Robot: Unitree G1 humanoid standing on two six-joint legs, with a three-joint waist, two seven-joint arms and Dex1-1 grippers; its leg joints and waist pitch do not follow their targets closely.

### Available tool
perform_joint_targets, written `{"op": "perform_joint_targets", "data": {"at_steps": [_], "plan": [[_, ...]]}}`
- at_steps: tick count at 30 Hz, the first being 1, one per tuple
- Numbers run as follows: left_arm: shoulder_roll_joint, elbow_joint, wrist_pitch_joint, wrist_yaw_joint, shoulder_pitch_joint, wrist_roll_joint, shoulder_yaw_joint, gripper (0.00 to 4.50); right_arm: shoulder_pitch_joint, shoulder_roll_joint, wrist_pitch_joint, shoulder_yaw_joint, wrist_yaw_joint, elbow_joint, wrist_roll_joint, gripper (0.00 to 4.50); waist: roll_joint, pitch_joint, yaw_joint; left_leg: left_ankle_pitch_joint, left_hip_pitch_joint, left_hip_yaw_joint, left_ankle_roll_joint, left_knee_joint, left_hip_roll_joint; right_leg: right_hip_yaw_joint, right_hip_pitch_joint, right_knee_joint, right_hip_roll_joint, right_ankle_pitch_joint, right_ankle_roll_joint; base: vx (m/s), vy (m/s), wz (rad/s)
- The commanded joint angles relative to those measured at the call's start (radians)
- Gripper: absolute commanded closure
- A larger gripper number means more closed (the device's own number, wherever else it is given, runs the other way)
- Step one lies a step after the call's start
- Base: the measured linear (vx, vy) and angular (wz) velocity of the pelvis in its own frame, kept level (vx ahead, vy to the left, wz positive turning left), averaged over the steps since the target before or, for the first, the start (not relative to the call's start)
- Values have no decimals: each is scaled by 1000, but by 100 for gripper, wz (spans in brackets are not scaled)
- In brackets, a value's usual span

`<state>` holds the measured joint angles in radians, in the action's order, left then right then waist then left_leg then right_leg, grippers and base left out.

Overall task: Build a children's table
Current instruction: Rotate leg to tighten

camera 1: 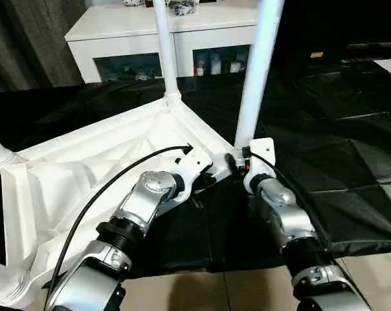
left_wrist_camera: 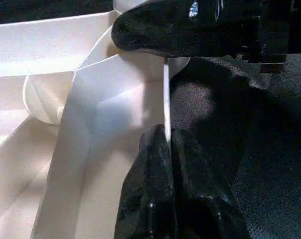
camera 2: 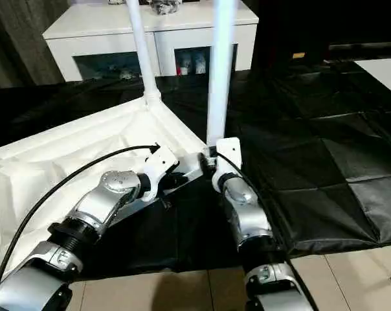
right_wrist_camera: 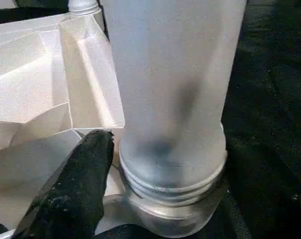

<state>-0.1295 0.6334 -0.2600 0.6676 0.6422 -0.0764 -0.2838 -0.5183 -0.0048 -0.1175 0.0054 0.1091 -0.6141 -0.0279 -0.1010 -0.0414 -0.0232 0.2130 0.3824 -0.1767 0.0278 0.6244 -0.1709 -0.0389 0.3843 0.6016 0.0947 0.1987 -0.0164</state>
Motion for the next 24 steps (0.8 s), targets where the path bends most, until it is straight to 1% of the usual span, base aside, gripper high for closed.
{"op": "perform_joint_targets", "data": {"at_steps": [1, 2, 3, 4, 5, 6, 7, 8, 9, 10, 11, 12, 13, 14, 15, 16, 17, 18, 19, 20, 21, 22, 23, 24], "plan": [[-9, 22, 1, 10, -13, -23, -29, 450, -4, 16, 25, 53, 69, 34, -5, 67, 6, 61, -2, 176, -16, 19, -53, -92, -43, 21, -38, -61, 46, 67, -230, 0, 0, 0], [-17, 16, -2, 28, -17, -22, -34, 450, 0, 2, 27, 54, 93, 55, -15, 67, 8, 61, -3, 179, -15, 18, -56, -92, -43, 20, -38, -62, 46, 64, -231, 0, 0, 0], [-23, 12, -2, 43, -20, -21, -38, 450, 6, -9, 20, 53, 117, 76, -26, 57, 9, 63, -2, 163, -14, 19, -62, -90, -43, 21, -41, -59, 48, 46, -233, 0, 0, 0], [-27, 9, -2, 51, -22, -21, -40, 450, 8, -16, 16, 52, 131, 88, -33, 44, 11, 63, -1, 152, -13, 19, -69, -90, -43, 21, -42, -59, 48, 36, -234, 0, 0, 0], [-56, -12, 9, 110, -36, -16, -51, 450, 42, -100, -41, 78, 284, 185, -69, 44, 4, 63, 2, 138, -13, 20, -82, -88, -43, 19, -45, -56, 48, 13, -237, 0, 0, 0], [-56, -12, 9, 110, -36, -16, -51, 450, 42, -100, -41, 78, 284, 185, -69, 44, 8, 66, 6, 119, -13, 20, -94, -84, -44, 18, -49, -56, 46, -14, -233, 0, 0, 0], [-73, -24, 17, 141, -44, -14, -56, 450, 61, -154, -76, 99, 375, 238, -83, 44, 8, 68, 7, 97, -13, 20, -106, -82, -45, 19, -48, -51, 48, -46, -237, 0, 0, 0], [-116, -56, 45, 219, -64, -6, -72, 450, 111, -289, -101, 139, 575, 337, -108, 44, 2, 68, 9, 53, -10, 23, -137, -77, -44, 17, -52, -46, 46, -111, -239, 0, 0, 0], [-119, -58, 47, 225, -66, -5, -73, 450, 115, -299, -102, 142, 590, 344, -110, 44, 7, 70, 12, 51, -12, 22, -157, -73, -47, 17, -52, -46, 48, -128, -239, 0, 0, 0], [-138, -79, 44, 260, -77, 3, -79, 450, 136, -353, -100, 148, 665, 371, -125, 44, 7, 69, 10, 47, -9, 21, -163, -74, -47, 18, -52, -45, 50, -131, -243, 0, 0, 0], [-149, -92, 53, 283, -84, 8, -83, 450, 146, -380, -95, 151, 701, 381, -130, 44, 6, 69, 14, 62, -11, 21, -167, -75, -49, 18, -50, -47, 52, -107, -250, 0, 0, 0], [-182, -131, 54, 349, -102, 26, -95, 450, 167, -444, -87, 157, 790, 398, -144, 44, 4, 67, 13, 77, -12, 20, -165, -77, -50, 16, -48, -50, 51, -82, -255, 0, 0, 0], [-198, -151, 49, 381, -110, 34, -100, 450, 176, -472, -84, 159, 830, 403, -151, 44, 6, 66, 14, 94, -12, 20, -162, -78, -51, 16, -51, -52, 51, -62, -257, 0, 0, 0], [-214, -163, 64, 407, -115, 38, -106, 450, 179, -488, -85, 157, 857, 402, -154, 44, 3, 62, 17, 125, -14, 19, -148, -83, -55, 16, -46, -55, 49, -10, -264, 0, 0, 0], [-226, -174, 81, 425, -120, 41, -110, 450, 180, -499, -90, 154, 877, 402, -159, 44, 5, 61, 17, 145, -17, 17, -133, -85, -54, 16, -43, -58, 46, 21, -265, 0, 0, 0], [-239, -189, 89, 445, -126, 48, -108, 450, 180, -513, -101, 156, 903, 408, -169, 44, 1, 61, 17, 156, -18, 18, -126, -87, -55, 16, -42, -58, 46, 35, -266, 0, 0, 0], [-252, -207, 92, 465, -133, 56, -106, 450, 179, -528, -113, 165, 933, 413, -176, 44, 0, 59, 19, 185, -21, 18, -109, -92, -57, 17, -39, -60, 45, 66, -262, 0, 0, 0], [-261, -220, 89, 479, -136, 61, -105, 450, 177, -539, -118, 175, 946, 418, -179, 44, 0, 59, 19, 185, -21, 18, -109, -92, -57, 17, -39, -60, 45, 66, -262, 0, 0, 0], [-262, -222, 89, 481, -137, 62, -105, 450, 177, -541, -120, 177, 948, 419, -179, 44, 1, 59, 21, 189, -23, 18, -99, -92, -57, 18, -39, -59, 44, 71, -260, 0, 0, 0], [-268, -230, 88, 491, -139, 65, -105, 450, 175, -549, -125, 184, 955, 424, -180, 44, 1, 60, 24, 176, -23, 16, -96, -91, -57, 19, -38, -59, 45, 62, -259, 0, 0, 0], [-270, -236, 85, 498, -141, 70, -103, 450, 167, -542, -123, 183, 950, 415, -177, 44, 9, 62, 28, 153, -23, 16, -97, -89, -56, 20, -37, -58, 45, 40, -258, 0, 0, 0], [-272, -240, 84, 501, -142, 73, -103, 450, 162, -536, -120, 182, 946, 406, -174, 44, 6, 63, 30, 140, -22, 16, -99, -89, -56, 20, -38, -54, 47, 27, -261, 0, 0, 0], [-273, -244, 80, 504, -143, 77, -102, 450, 153, -525, -120, 179, 934, 392, -171, 44, 8, 63, 31, 129, -21, 16, -103, -88, -55, 19, -38, -54, 46, 20, -261, 0, 0, 0], [-275, -253, 77, 508, -146, 79, -102, 450, 144, -516, -122, 177, 932, 378, -170, 44, 5, 66, 30, 104, -20, 15, -111, -85, -53, 18, -38, -50, 47, -3, -264, 0, 0, 0]]}}
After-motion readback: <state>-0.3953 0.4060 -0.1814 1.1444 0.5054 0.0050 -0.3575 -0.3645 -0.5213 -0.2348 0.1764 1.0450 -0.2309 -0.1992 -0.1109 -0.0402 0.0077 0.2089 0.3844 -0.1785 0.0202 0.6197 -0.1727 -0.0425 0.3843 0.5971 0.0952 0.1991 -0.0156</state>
